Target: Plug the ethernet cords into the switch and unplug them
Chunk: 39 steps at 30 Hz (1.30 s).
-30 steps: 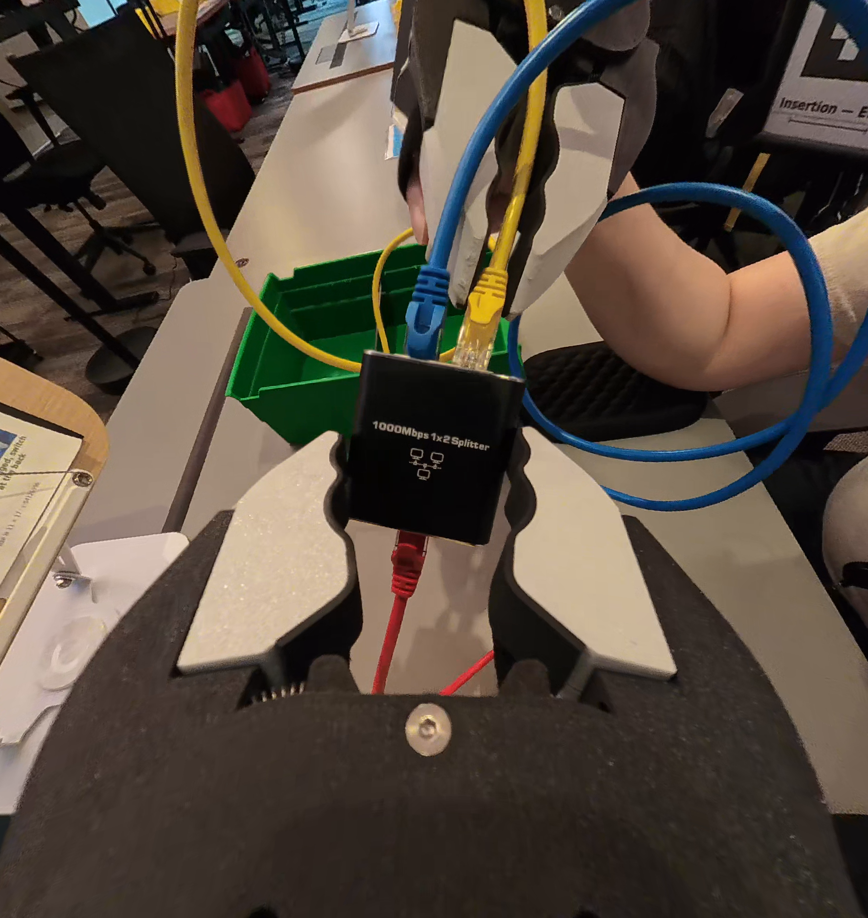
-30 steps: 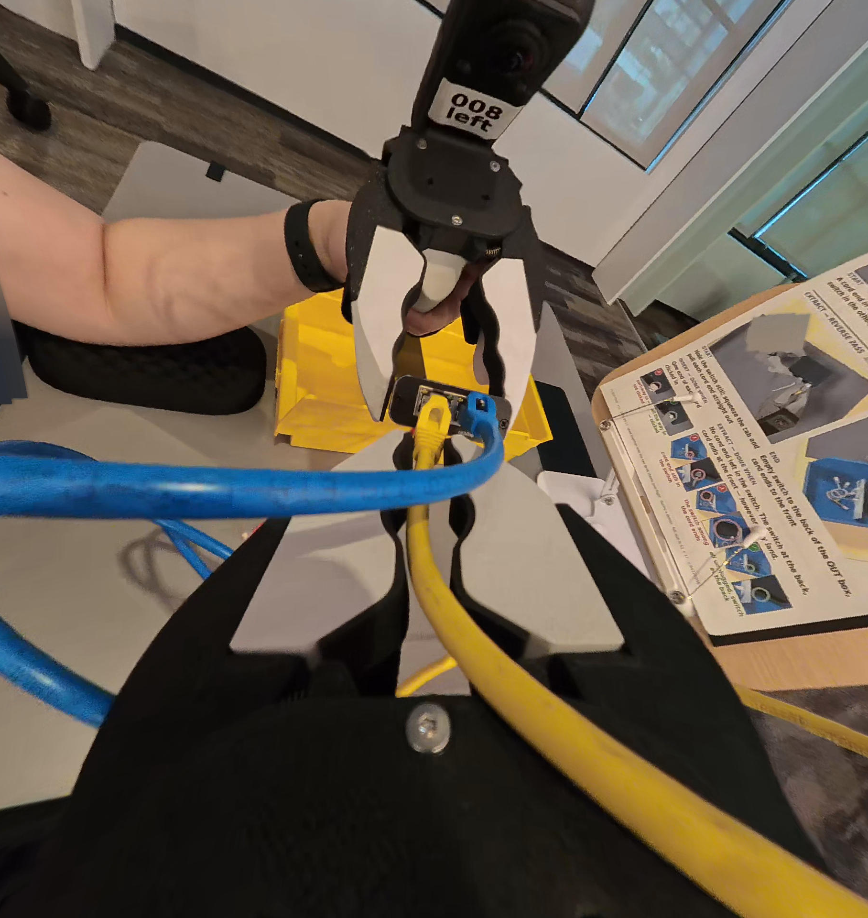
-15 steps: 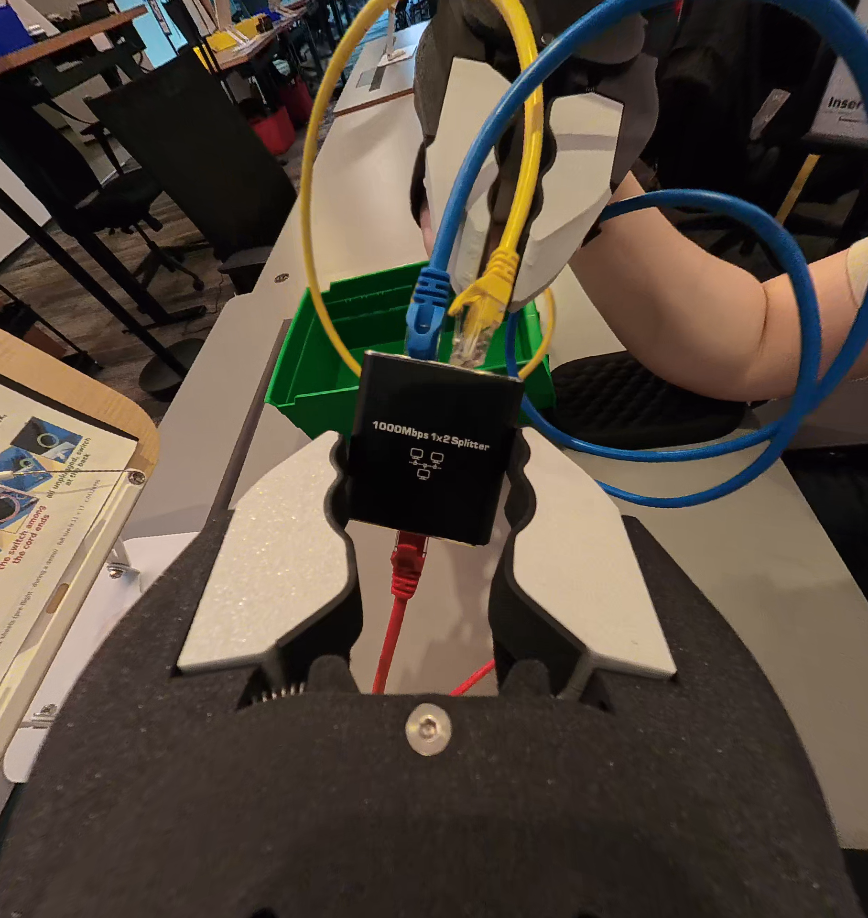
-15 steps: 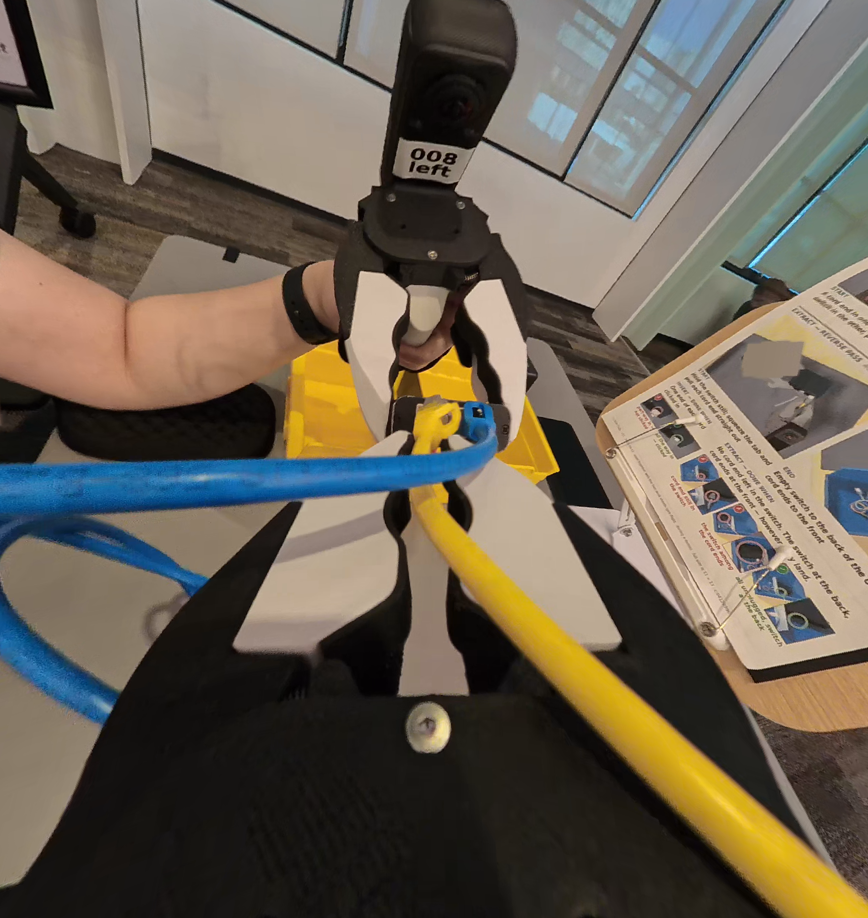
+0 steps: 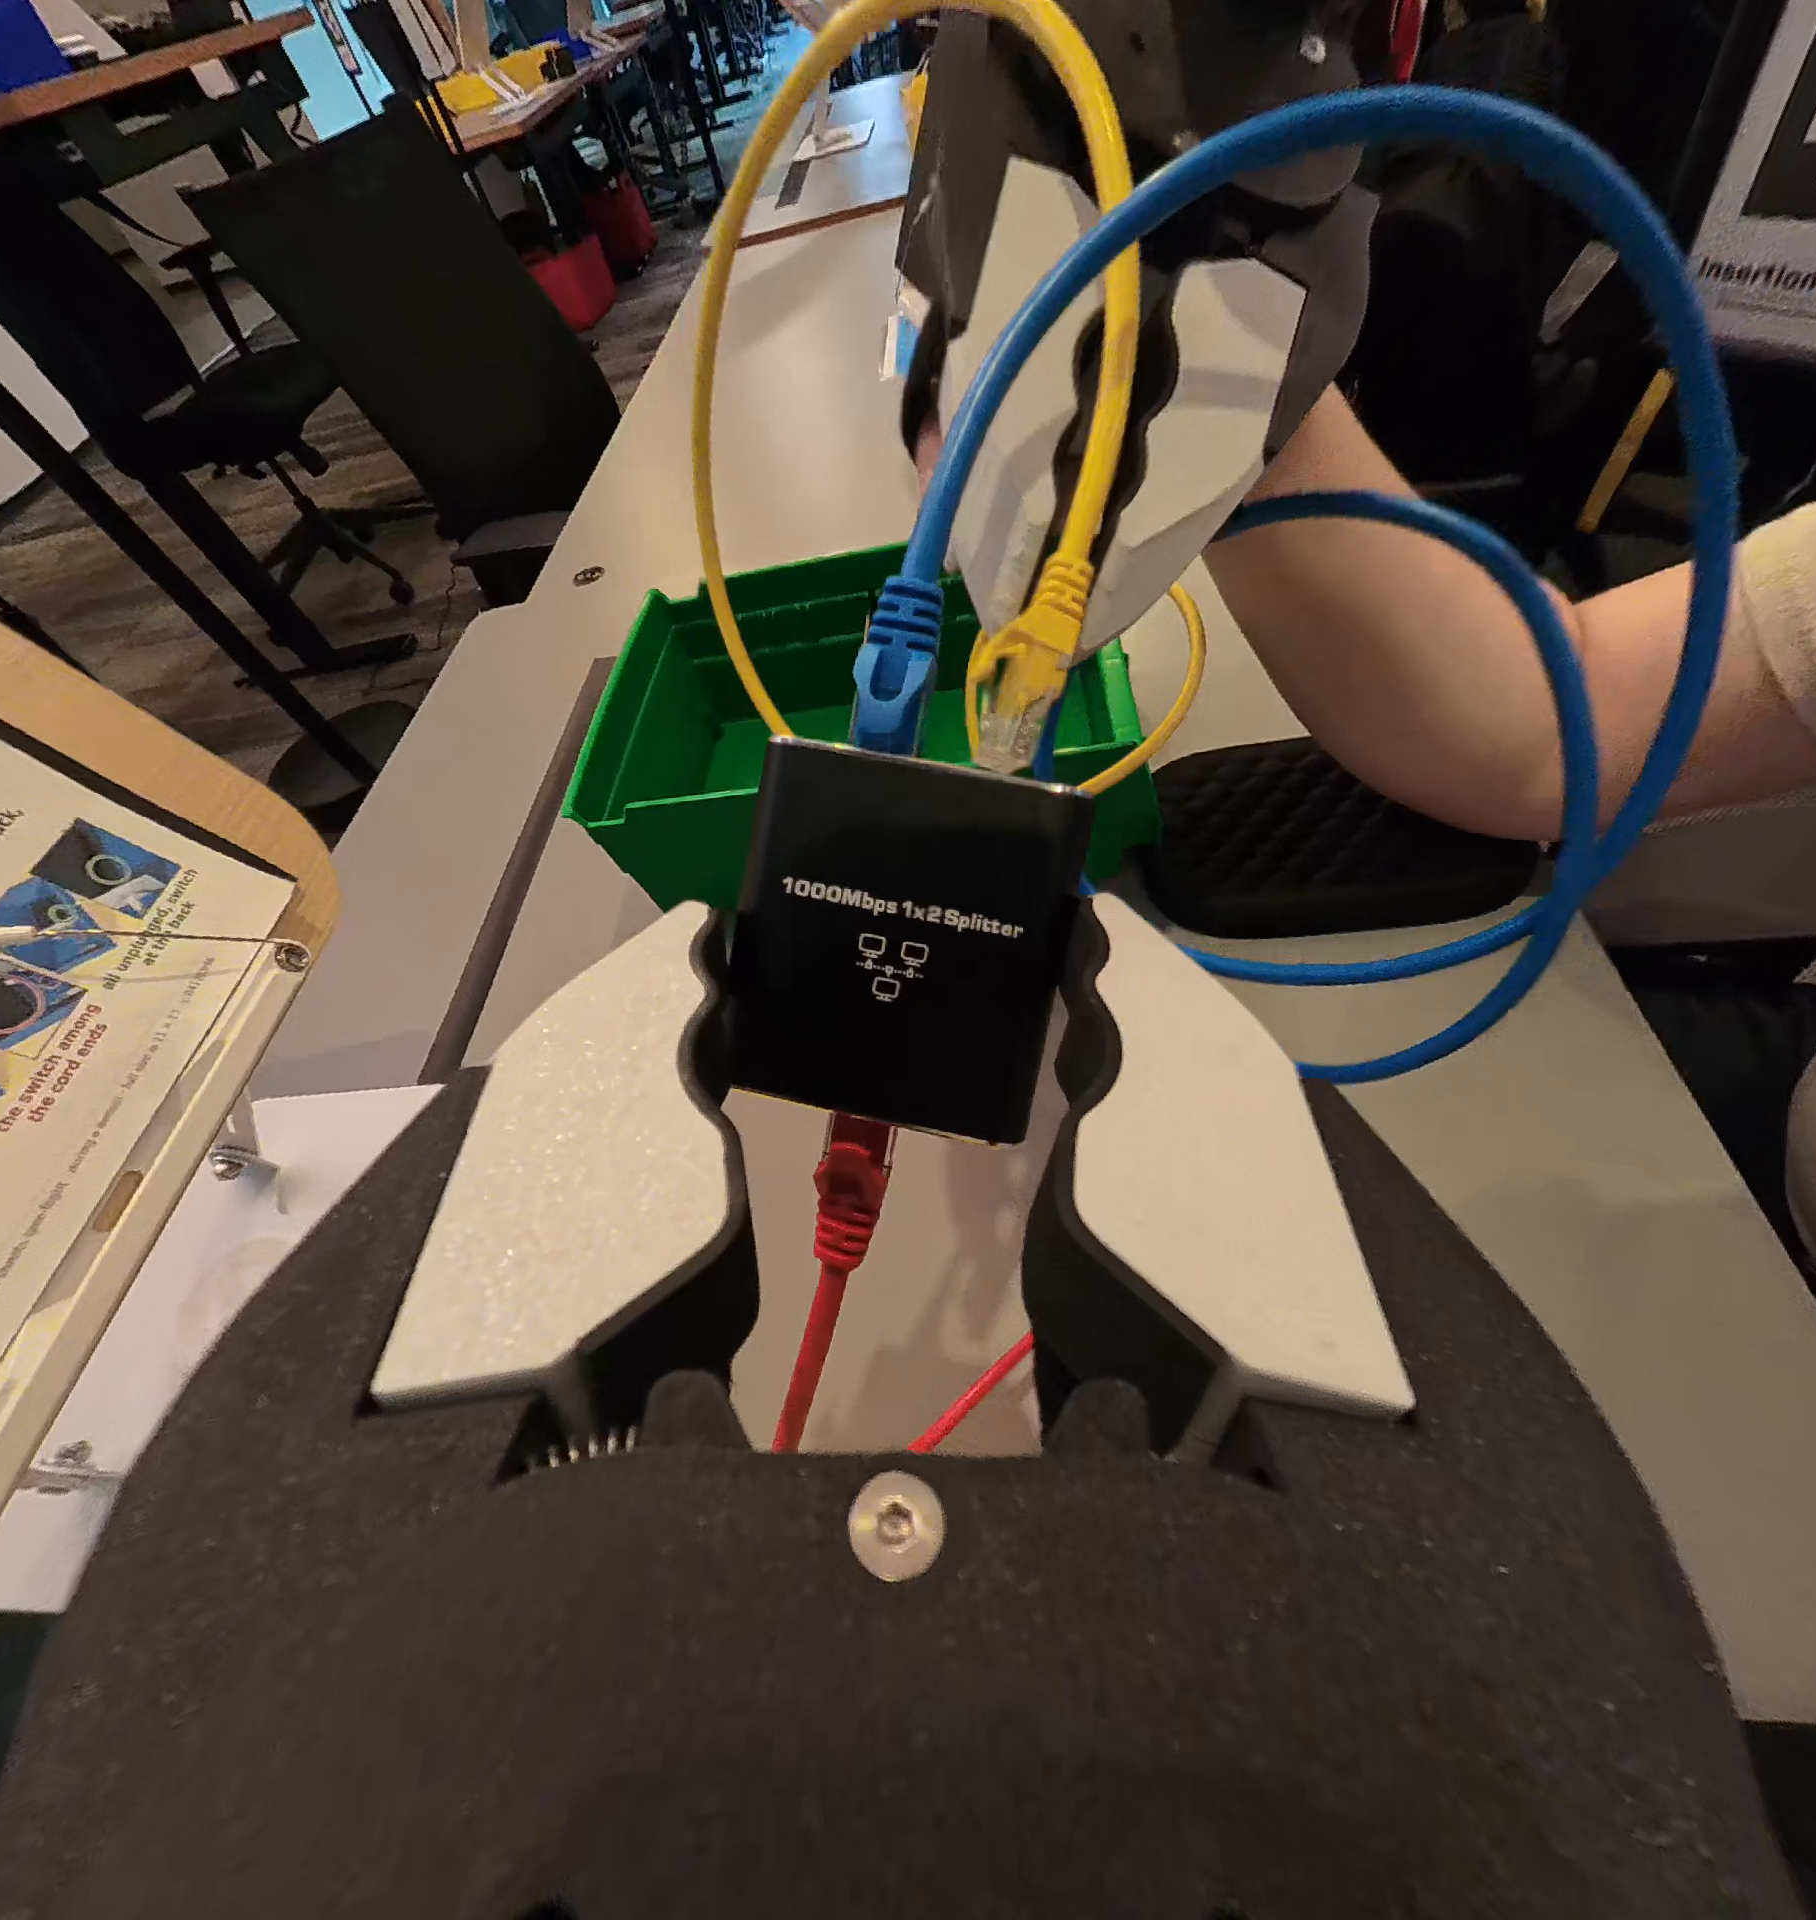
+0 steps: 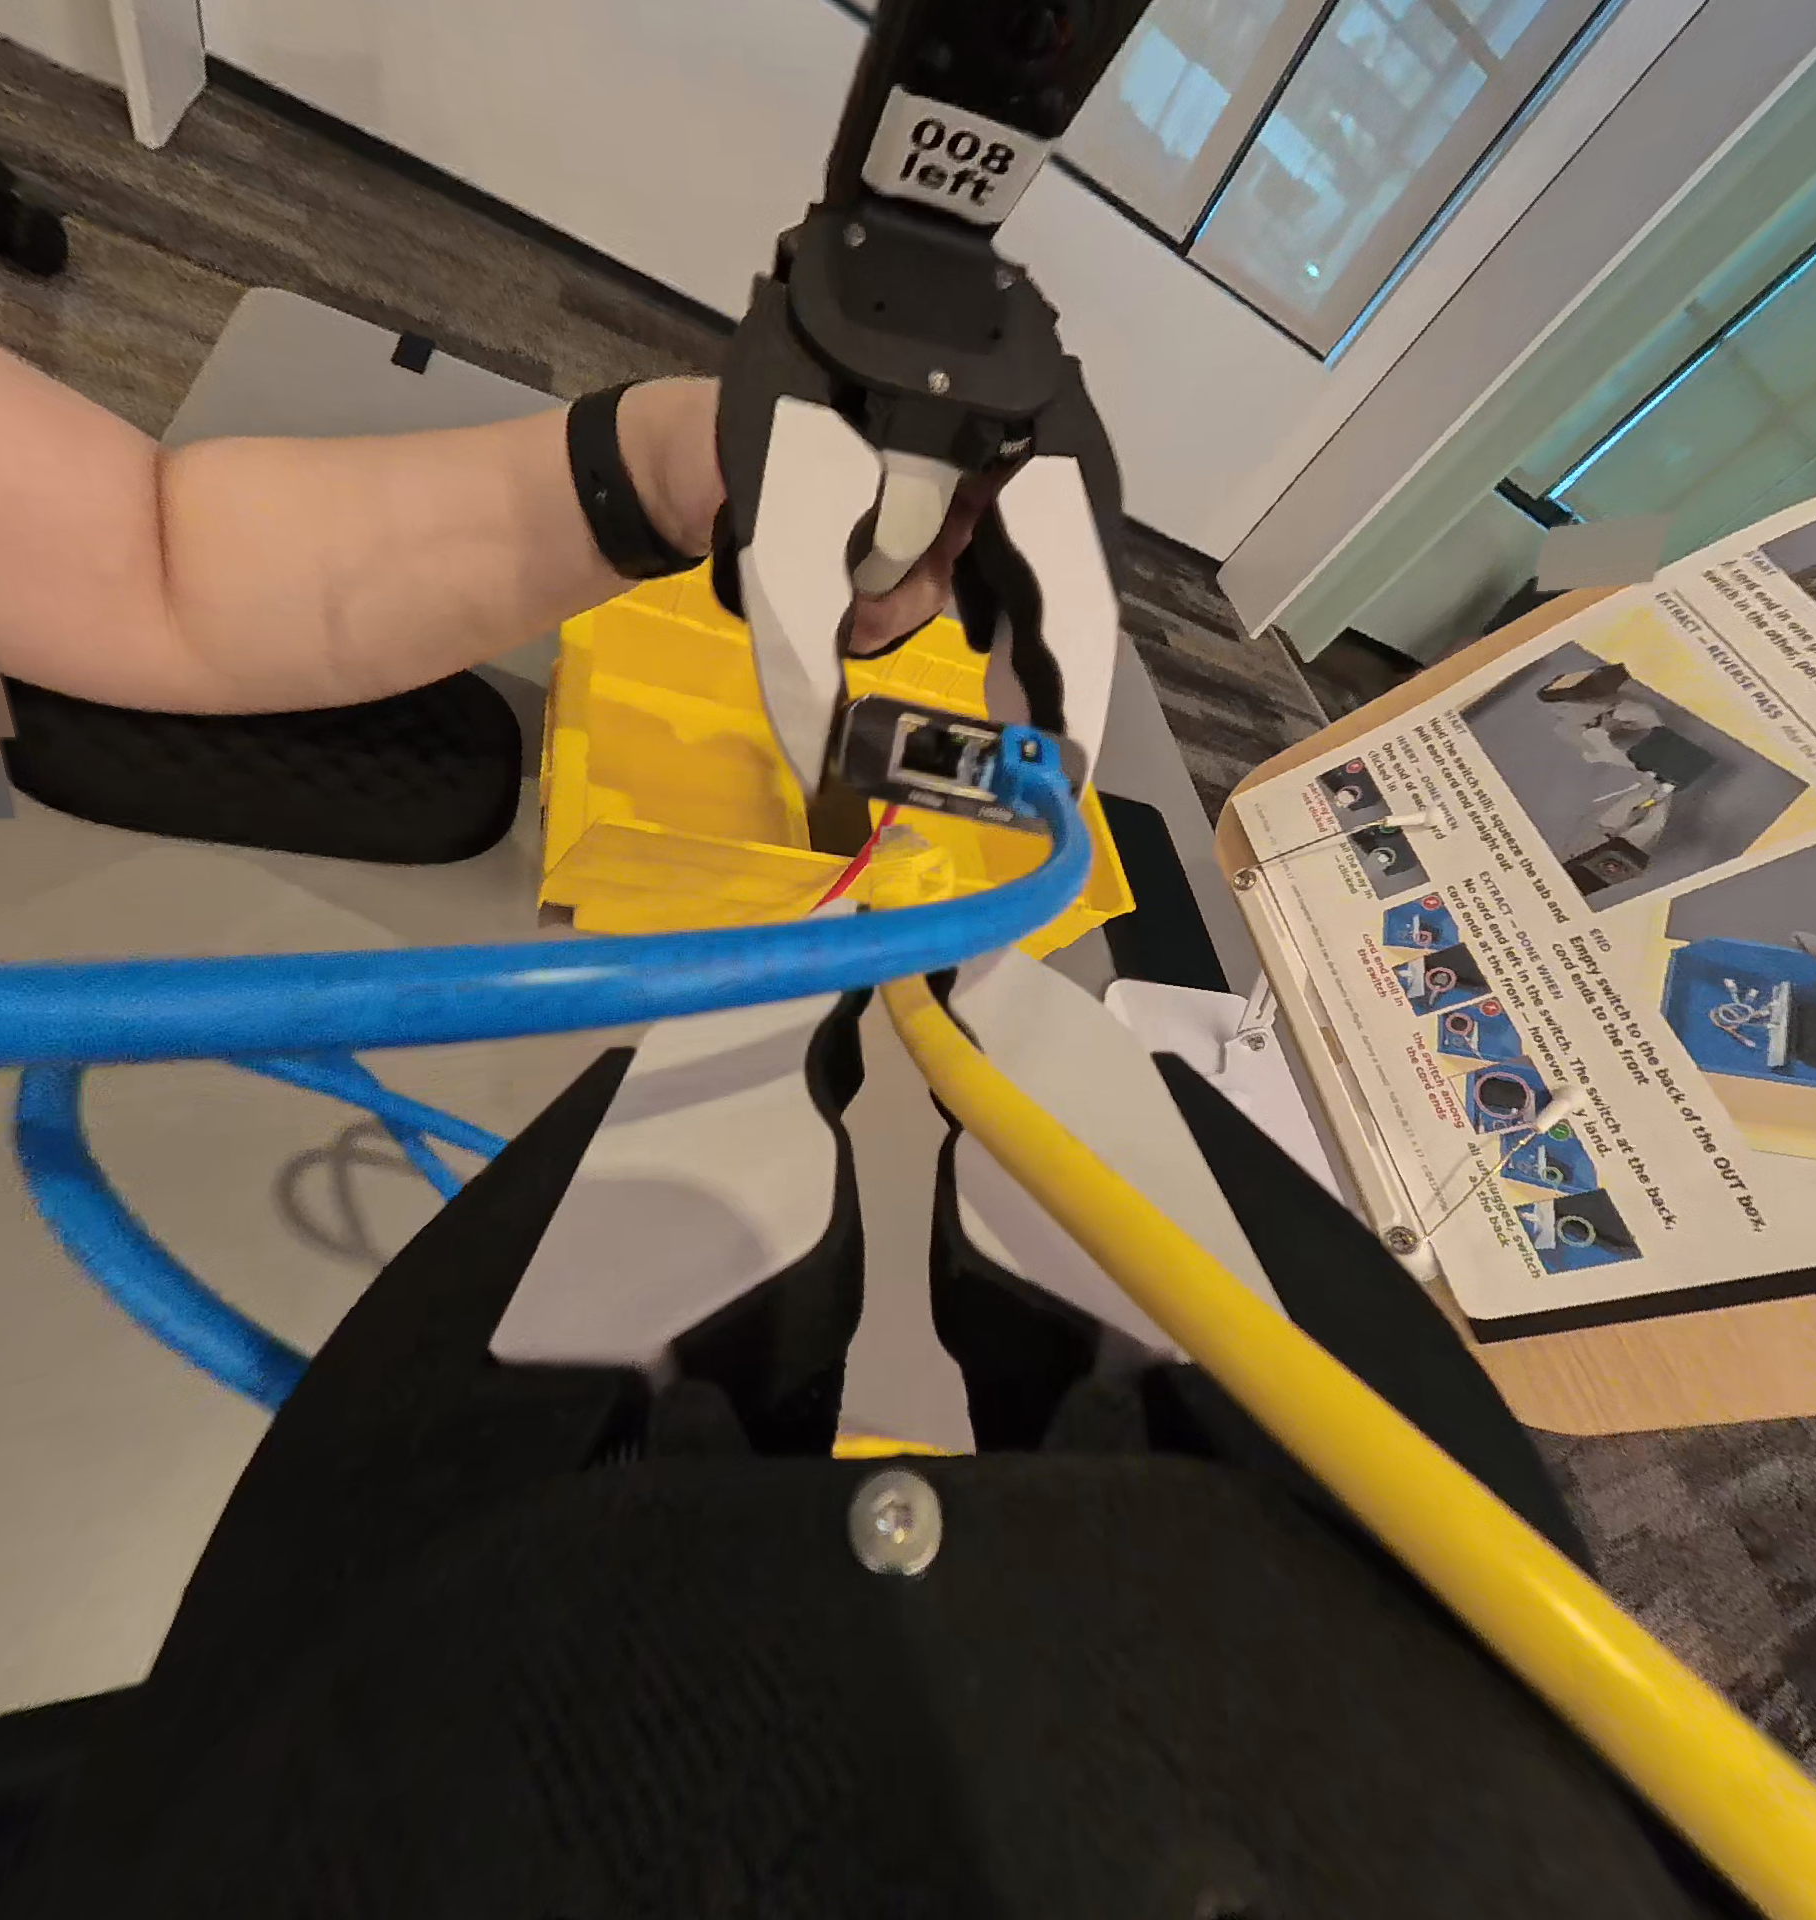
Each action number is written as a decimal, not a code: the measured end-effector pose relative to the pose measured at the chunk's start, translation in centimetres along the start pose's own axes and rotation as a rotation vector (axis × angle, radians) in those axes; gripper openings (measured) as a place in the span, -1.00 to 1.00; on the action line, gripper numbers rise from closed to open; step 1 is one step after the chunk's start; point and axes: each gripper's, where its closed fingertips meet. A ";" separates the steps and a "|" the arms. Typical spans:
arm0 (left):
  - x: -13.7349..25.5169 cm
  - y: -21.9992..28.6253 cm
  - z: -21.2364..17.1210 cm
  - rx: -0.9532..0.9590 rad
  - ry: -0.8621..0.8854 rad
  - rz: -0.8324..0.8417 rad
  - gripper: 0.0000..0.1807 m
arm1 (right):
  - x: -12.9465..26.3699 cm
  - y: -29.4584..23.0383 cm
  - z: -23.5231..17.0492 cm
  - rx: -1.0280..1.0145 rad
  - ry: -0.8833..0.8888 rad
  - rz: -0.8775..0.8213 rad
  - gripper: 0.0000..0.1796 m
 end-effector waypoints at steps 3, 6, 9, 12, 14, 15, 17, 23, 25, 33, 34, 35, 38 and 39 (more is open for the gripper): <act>0.3 -0.2 -0.2 0.016 0.016 -0.018 -0.33 | 0.3 0.2 -1.3 0.013 -0.058 -0.007 -0.91; 0.3 0.3 -0.8 0.024 0.016 -0.080 -0.32 | 1.1 0.4 -2.7 0.015 -0.100 -0.007 -0.91; 0.5 1.0 -0.4 0.029 0.065 -0.149 -0.32 | 2.4 1.6 -4.6 -0.013 -0.159 -0.055 -0.91; 0.9 2.4 0.0 0.047 0.114 -0.263 -0.33 | 3.7 2.7 -6.0 -0.055 -0.164 -0.093 -0.91; -0.1 3.9 -2.4 -0.019 -0.037 -0.313 -0.33 | 4.7 3.5 -6.0 -0.081 -0.132 -0.125 -0.91; -0.8 4.5 -3.7 -0.064 -0.124 -0.324 -0.33 | 5.3 3.8 -5.8 -0.082 -0.118 -0.152 -0.91; -2.4 6.2 -5.7 -0.125 -0.259 -0.381 -0.33 | 6.5 4.2 -4.7 -0.066 -0.086 -0.206 -0.90; -7.1 9.0 -11.4 -0.193 -0.616 -0.468 -0.33 | 10.7 3.8 0.4 0.059 -0.033 -0.409 -0.90; -8.4 9.5 -13.3 -0.201 -0.718 -0.476 -0.33 | 11.7 3.3 2.1 0.107 -0.014 -0.463 -0.90; -11.4 10.3 -17.2 -0.192 -0.833 -0.504 -0.33 | 12.5 2.4 3.2 0.153 -0.079 -0.526 -0.90; -11.6 10.2 -17.3 -0.198 -0.824 -0.503 -0.33 | 12.7 2.2 3.4 0.156 -0.083 -0.534 -0.90; -11.6 10.2 -17.4 -0.203 -0.830 -0.504 -0.32 | 13.0 2.0 3.7 0.158 -0.081 -0.544 -0.90; -11.6 10.1 -17.7 -0.209 -0.846 -0.484 -0.32 | 13.8 0.7 5.3 0.173 -0.042 -0.549 -0.90; -11.7 10.0 -17.8 -0.211 -0.855 -0.473 -0.32 | 13.9 0.2 5.8 0.180 -0.024 -0.544 -0.90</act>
Point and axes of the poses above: each gripper's, where its closed fingertips meet, x back along the fingers, z out of its top, y = z × x across the jaws
